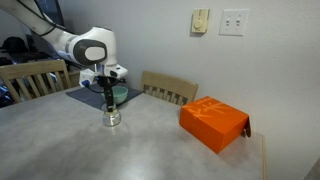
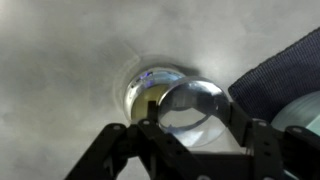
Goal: Take the silver lid from the table and put it on the silver container
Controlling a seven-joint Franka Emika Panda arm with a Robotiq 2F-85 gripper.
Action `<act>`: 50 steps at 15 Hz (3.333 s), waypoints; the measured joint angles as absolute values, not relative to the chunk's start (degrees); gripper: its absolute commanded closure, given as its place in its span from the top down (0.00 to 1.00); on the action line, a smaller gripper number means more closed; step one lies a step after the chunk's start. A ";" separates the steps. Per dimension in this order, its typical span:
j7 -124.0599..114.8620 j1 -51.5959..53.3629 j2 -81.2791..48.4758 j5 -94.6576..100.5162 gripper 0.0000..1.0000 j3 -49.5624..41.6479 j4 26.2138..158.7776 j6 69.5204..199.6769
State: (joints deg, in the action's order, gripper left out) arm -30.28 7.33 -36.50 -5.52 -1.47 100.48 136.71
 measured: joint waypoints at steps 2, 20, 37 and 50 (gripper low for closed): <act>-31.15 7.57 -36.11 -5.52 0.44 -1.52 101.21 137.07; -34.03 7.64 -32.14 -5.52 0.44 -3.30 107.17 138.80; -34.25 8.01 -33.95 -5.29 0.44 -3.62 104.08 138.74; -34.42 8.04 -36.64 -5.34 0.44 -3.93 100.68 137.73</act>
State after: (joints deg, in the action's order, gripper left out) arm -34.42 8.04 -36.64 -5.34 -3.93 100.68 137.73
